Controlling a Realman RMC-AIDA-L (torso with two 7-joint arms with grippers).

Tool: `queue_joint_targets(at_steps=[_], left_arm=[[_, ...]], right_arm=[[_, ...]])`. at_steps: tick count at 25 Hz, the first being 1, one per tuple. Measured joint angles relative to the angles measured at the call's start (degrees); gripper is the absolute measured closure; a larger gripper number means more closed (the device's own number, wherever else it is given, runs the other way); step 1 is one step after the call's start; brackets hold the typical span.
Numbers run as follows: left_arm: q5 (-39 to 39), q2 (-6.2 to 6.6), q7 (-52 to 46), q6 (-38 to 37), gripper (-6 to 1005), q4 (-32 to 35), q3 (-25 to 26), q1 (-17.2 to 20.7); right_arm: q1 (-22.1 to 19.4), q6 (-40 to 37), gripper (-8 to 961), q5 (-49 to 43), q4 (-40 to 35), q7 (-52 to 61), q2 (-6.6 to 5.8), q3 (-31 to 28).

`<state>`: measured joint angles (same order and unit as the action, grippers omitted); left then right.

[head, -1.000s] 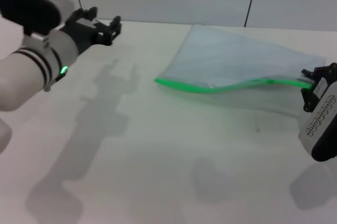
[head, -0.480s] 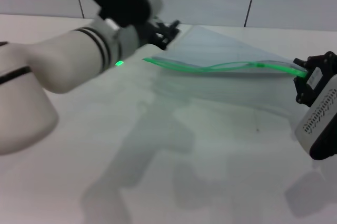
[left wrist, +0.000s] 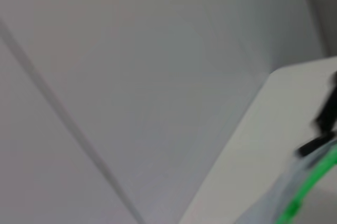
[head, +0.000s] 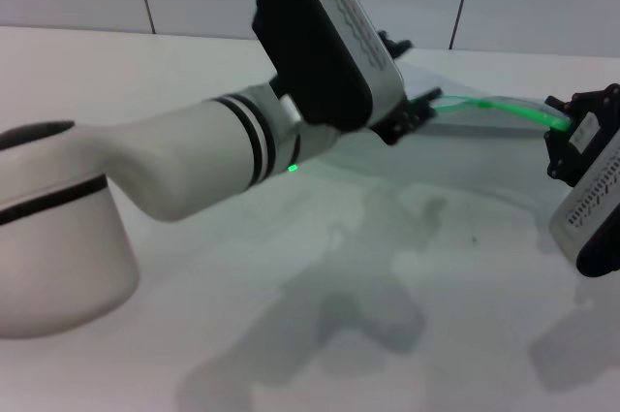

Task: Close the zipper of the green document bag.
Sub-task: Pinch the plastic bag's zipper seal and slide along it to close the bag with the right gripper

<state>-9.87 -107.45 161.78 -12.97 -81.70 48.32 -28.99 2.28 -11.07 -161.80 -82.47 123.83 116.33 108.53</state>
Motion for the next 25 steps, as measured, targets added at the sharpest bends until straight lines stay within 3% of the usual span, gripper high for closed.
queue_joint_targets(at_steps=[5,12,19,23,25], left_arm=[[-2.8,0.22,0.8,3.1,392,0.5,-1.2,1.4],[-10.4,-1.08,0.4,12.2,296,3.9,1.0,5.6],[-11.0,-2.3,0.7,16.9,258,8.3,2.9,5.1],[-11.1,-2.29,0.7,18.3,261,11.0,3.0,3.5],[-11.2,-2.31,0.7,19.0,309,12.2,3.0,2.7]], right_arm=[[0.1,0.0,903,0.0,-0.1,0.2,-0.05,0.1],[0.2,0.3,903,0.7,-0.2,0.3,-0.05,0.2],[0.2,0.4,902,0.9,-0.2,0.3,-0.05,0.5],[0.3,0.7,902,0.9,-0.3,0.2,-0.05,0.7],[0.2,0.7,902,0.9,-0.4,0.1,-0.05,1.0]])
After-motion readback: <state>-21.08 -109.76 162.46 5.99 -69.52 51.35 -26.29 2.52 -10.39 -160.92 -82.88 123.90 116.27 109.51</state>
